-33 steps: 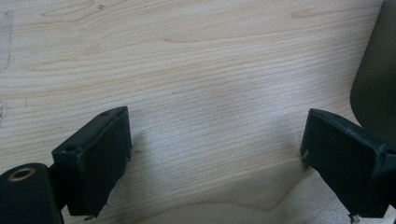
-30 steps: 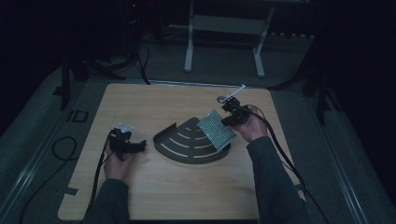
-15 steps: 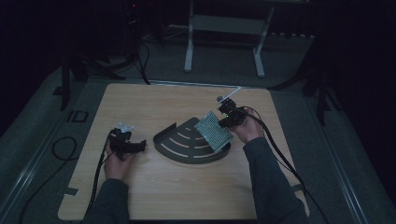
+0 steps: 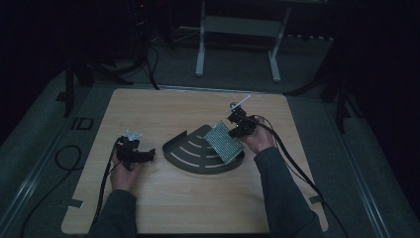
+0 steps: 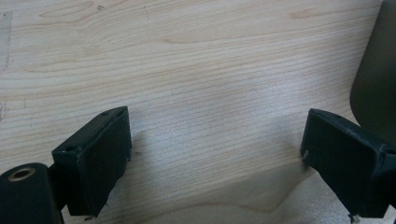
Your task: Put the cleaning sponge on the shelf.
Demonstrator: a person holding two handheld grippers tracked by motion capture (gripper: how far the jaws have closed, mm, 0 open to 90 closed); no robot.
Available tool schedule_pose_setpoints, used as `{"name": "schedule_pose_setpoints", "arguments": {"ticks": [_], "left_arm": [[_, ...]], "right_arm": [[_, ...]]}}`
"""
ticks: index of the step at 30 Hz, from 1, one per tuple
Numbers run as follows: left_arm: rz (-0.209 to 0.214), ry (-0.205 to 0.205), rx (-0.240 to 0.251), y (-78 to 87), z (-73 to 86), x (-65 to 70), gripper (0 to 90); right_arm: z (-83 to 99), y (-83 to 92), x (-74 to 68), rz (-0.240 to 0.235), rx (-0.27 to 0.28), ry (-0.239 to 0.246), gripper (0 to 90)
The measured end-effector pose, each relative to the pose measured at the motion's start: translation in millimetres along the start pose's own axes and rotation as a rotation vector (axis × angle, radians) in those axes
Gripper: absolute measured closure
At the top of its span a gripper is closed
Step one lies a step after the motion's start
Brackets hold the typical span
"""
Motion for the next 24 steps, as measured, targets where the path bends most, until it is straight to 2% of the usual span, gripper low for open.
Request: {"name": "schedule_pose_setpoints", "arguments": {"ticks": [18, 19, 24], "left_arm": [[0.001, 0.001, 0.0, 0.0, 0.0, 0.1, 9.3], [0.001, 0.0, 0.0, -0.1, 0.0, 0.1, 9.3], [0.001, 0.0, 0.0, -0.1, -0.1, 0.1, 9.3]], "right_arm": [[5.6, -14.3, -5.0, 0.011, -0.03, 0.014, 90.0], [7.3, -17.1, -5.8, 0.026, -0.045, 0.02, 89.9], [8.3, -20.1, -6.0, 0.039, -0.057, 0.029, 89.9]]}}
Point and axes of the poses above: each handheld gripper's, and its own axes: y roughly backward along the jaws, z roughly out of its underside, x roughly to its right, the point moved 7 cm from there along -y, roughly forward along the jaws, and after that the axes turned 4 degrees about -y, right-handed, at the moved point
